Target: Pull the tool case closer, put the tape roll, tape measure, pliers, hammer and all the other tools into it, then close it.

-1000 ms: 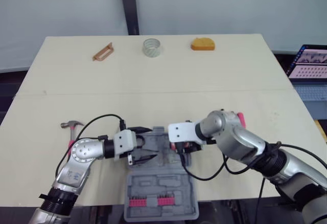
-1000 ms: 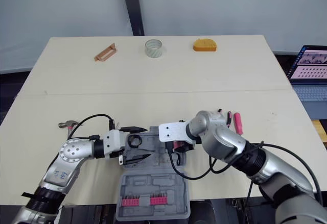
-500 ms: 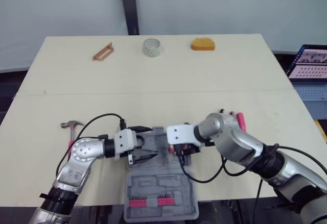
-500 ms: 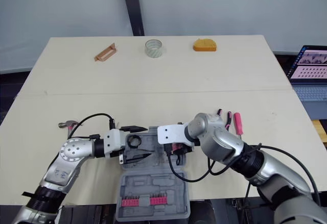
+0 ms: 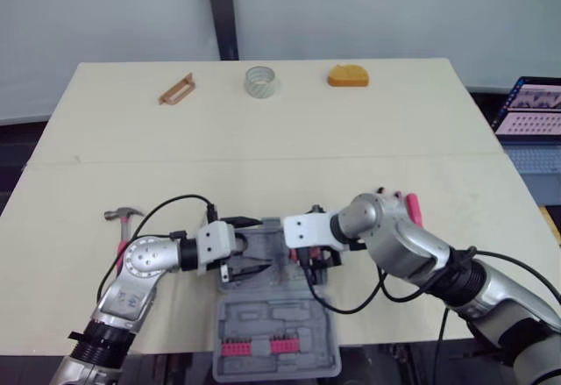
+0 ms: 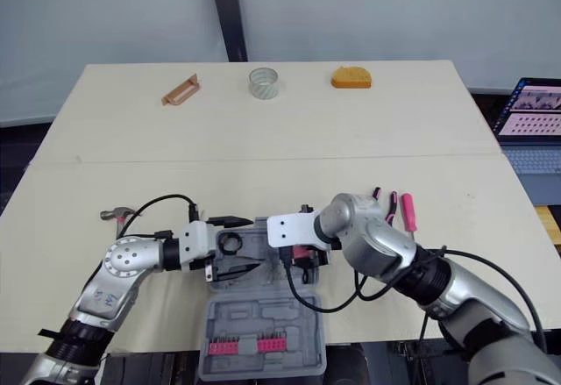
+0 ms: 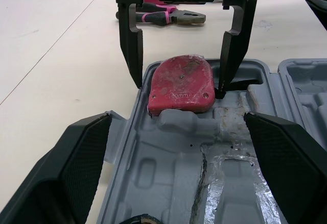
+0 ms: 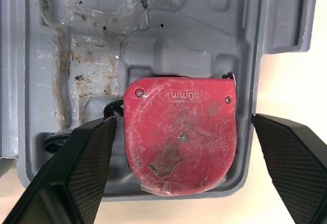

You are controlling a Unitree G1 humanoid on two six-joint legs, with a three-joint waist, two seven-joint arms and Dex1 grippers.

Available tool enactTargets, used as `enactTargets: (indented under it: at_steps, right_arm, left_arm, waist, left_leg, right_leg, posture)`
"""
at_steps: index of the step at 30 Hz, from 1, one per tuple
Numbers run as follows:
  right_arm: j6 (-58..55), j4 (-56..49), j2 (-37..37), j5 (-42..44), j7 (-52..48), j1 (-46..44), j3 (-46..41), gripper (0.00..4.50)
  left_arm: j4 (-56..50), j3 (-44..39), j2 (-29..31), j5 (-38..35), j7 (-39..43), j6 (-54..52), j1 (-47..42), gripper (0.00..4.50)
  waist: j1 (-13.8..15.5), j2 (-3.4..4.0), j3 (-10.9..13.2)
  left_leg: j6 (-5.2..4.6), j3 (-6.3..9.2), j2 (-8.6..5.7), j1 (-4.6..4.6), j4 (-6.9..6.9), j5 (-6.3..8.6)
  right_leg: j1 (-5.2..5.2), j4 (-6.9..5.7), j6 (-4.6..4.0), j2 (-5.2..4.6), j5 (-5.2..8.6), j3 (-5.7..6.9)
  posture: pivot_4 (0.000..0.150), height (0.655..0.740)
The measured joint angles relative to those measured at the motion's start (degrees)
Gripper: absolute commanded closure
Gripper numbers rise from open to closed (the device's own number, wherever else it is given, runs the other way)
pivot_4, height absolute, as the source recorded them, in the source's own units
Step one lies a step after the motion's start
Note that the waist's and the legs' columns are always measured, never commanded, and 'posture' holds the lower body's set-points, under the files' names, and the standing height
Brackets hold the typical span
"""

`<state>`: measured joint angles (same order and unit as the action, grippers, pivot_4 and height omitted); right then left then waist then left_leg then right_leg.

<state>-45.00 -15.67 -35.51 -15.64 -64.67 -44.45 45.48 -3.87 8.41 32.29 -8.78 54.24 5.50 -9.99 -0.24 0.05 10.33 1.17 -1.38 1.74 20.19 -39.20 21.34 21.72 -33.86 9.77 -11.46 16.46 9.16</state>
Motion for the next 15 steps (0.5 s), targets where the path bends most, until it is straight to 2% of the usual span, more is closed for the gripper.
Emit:
enactTargets:
  at_steps: [5, 12, 15]
  right_arm:
    - [-1.42, -2.62, -1.30, 1.47, -1.51, 0.05, -2.78, 0.05]
    - [-1.42, -6.83, -1.10, 10.59, -2.05, 4.67, -14.74, 0.05]
    - [3.12, -5.09, 1.42, 15.09, 0.20, 8.78, -20.96, 0.89]
  left_arm:
    - [-0.29, 0.37, -0.02, 0.00, -0.02, -0.22, 0.00, 0.00]
    - [-2.53, 0.61, 0.03, -0.09, -0.27, -1.50, 0.47, 0.00]
    - [-2.60, 0.60, 0.05, -0.20, -0.33, -2.11, 0.67, 0.00]
  waist:
    - [-0.02, 0.00, 0.00]
    - [0.06, 0.00, 0.00]
    - [0.04, 0.00, 0.00]
  left_leg:
    - [0.00, 0.00, 0.00, 0.01, 0.00, 0.00]
    - [0.00, 0.00, 0.00, 0.00, 0.01, 0.00]
    - [0.00, 0.00, 0.00, -0.01, 0.01, 0.00]
  right_leg:
    - [0.00, 0.01, 0.00, 0.00, 0.00, 0.00]
    - [-0.02, 0.01, 0.00, 0.00, 0.00, 0.00]
    - [-0.02, 0.01, 0.00, 0.00, 0.00, 0.00]
  posture:
    - [0.150, 0.7400]
    - [0.150, 0.7400]
    - [0.150, 0.7400]
